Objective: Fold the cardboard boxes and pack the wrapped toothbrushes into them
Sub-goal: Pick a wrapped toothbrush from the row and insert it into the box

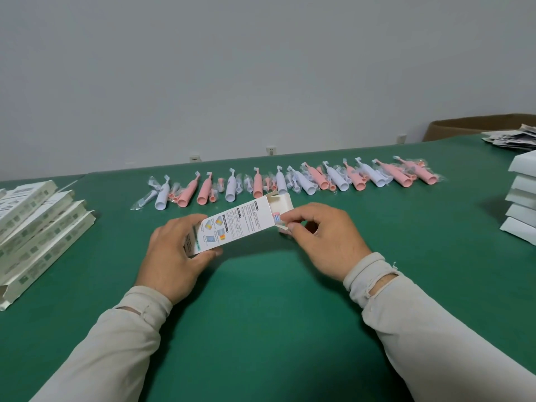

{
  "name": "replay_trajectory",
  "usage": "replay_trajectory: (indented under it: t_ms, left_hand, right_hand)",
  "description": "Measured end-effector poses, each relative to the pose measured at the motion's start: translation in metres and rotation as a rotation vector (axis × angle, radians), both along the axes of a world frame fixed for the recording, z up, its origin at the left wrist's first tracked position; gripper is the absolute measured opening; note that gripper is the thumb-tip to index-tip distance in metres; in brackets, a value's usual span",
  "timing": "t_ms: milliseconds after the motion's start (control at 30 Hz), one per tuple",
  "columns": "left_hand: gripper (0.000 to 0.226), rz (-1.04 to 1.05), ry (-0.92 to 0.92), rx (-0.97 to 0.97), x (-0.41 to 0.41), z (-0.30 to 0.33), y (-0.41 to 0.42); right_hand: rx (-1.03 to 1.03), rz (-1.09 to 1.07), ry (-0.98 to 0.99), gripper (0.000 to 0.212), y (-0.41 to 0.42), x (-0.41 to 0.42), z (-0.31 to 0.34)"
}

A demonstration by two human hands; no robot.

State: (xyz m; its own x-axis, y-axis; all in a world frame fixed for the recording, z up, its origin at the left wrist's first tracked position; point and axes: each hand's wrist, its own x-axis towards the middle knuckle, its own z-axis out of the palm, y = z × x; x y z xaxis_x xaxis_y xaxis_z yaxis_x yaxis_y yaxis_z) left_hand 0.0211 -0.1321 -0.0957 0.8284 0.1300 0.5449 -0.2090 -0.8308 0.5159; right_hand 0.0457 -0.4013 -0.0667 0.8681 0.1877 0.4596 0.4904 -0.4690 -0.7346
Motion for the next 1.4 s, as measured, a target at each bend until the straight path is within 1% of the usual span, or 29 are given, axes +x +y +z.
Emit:
replay_trajectory:
  t_ms: [167,267,400,533,633,700,733,767,833,867,933,1000,1033,1067,1100,1133,1233,1300,1333,1400]
  left_hand:
    - [0.055,-0.012,0.002,0.002,0.0,0.0,0.0]
    - [0.056,-0.014,0.004,0.002,0.0,0.0,-0.001]
    - [0.057,-0.052,0.016,0.018,-0.001,0.001,-0.002]
    - [0.058,-0.079,0.037,0.027,-0.002,0.001,-0.003]
    - [0.057,-0.083,0.043,0.029,-0.002,0.001,-0.001]
    - [0.057,-0.097,0.044,0.037,-0.002,0.001,-0.001]
    - [0.058,-0.102,0.043,0.041,-0.003,0.001,-0.001]
    - [0.058,-0.106,0.042,0.044,-0.002,0.001,-0.001]
    - [0.058,-0.111,0.039,0.049,-0.001,0.0,-0.001]
    - [0.057,-0.107,0.035,0.051,-0.001,0.0,0.0]
    - [0.058,-0.075,0.011,0.04,0.0,0.0,0.0]
    - [0.059,-0.019,-0.032,0.022,0.002,0.0,0.002]
    - [0.058,0.009,-0.048,0.018,0.002,0.0,0.004]
    - [0.058,0.031,-0.054,0.015,0.003,0.0,0.005]
    - [0.058,0.047,-0.054,0.011,0.003,0.0,0.006]
    - [0.057,0.056,-0.052,0.009,0.003,0.0,0.007]
    - [0.057,0.066,-0.045,0.01,0.004,0.0,0.006]
    - [0.056,0.061,-0.042,0.006,0.004,-0.001,0.006]
    - [0.056,0.059,-0.038,0.003,0.004,-0.001,0.005]
    - [0.056,0.055,-0.027,-0.003,0.004,-0.001,0.006]
  right_hand:
    - [-0.017,-0.006,-0.076,0.022,0.0,-0.001,0.001]
    - [-0.078,-0.016,-0.117,0.022,0.0,-0.003,0.003]
    - [-0.227,-0.03,-0.214,0.025,-0.003,-0.003,0.01]
    - [-0.466,0.01,-0.296,0.021,-0.004,-0.005,0.018]
    - [-0.586,0.017,-0.306,0.022,-0.004,-0.007,0.023]
    - [-0.623,0.027,-0.28,0.022,-0.002,-0.007,0.022]
    - [-0.587,0.046,-0.245,0.021,-0.001,-0.006,0.019]
    - [-0.498,0.078,-0.186,0.019,-0.002,-0.006,0.016]
    - [-0.266,0.148,-0.041,0.016,-0.003,-0.004,0.011]
    - [-0.165,0.145,0.003,0.016,-0.004,-0.002,0.01]
    - [0.039,0.006,0.01,0.021,-0.01,0.006,0.009]
    - [0.214,-0.23,-0.036,0.026,-0.019,0.014,0.009]
    - [0.267,-0.33,-0.039,0.026,-0.023,0.017,0.009]
    - [0.273,-0.408,-0.018,0.024,-0.028,0.02,0.008]
    - [0.228,-0.458,0.027,0.022,-0.032,0.021,0.006]
    - [0.14,-0.48,0.093,0.021,-0.035,0.023,0.004]
    - [-0.246,-0.446,0.304,0.022,-0.038,0.022,0.003]
    - [-0.494,-0.404,0.394,0.019,-0.035,0.019,0.006]
    - [-0.59,-0.392,0.416,0.021,-0.033,0.018,0.008]
    - [-0.688,-0.395,0.458,0.014,-0.03,0.015,0.011]
